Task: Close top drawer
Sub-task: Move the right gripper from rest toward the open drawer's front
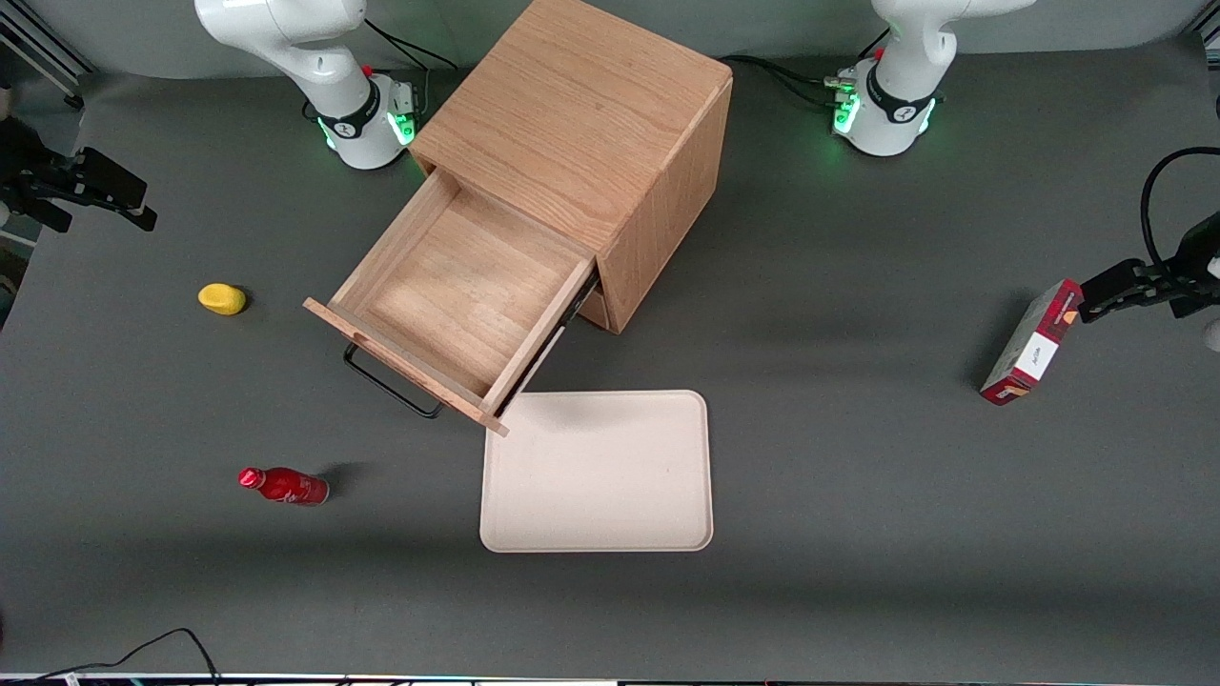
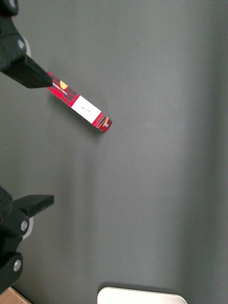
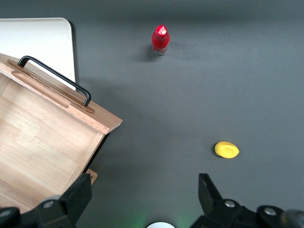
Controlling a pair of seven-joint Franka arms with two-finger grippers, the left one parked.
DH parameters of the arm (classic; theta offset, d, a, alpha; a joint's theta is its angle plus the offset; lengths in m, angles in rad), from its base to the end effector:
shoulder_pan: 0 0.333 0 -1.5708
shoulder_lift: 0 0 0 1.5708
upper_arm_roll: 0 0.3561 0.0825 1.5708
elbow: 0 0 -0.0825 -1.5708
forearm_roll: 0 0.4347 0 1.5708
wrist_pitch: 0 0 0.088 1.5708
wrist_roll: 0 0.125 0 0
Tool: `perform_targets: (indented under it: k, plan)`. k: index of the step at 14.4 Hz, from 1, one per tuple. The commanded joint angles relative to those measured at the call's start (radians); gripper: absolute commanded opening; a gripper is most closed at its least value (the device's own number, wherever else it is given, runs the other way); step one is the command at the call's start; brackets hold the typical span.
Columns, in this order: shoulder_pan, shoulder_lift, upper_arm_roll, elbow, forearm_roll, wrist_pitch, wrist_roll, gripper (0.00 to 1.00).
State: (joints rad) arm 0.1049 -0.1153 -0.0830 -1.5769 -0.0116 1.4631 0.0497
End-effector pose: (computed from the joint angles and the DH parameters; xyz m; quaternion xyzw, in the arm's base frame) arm 0.5524 0.0073 0.7005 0.9999 -0.0143 0.0006 0.0010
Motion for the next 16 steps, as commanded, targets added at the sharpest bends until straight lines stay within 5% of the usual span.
perform_targets:
  k: [1, 5, 10, 16]
  plan:
    - [0.007, 0.025, 0.002, 0.040, -0.018, -0.024, 0.009, 1.00]
    - [0.010, 0.118, 0.012, 0.174, -0.007, -0.070, 0.009, 1.00]
    - [0.021, 0.380, 0.087, 0.542, -0.001, -0.204, 0.013, 1.00]
    - [0.059, 0.480, 0.184, 0.644, -0.001, -0.179, 0.142, 1.00]
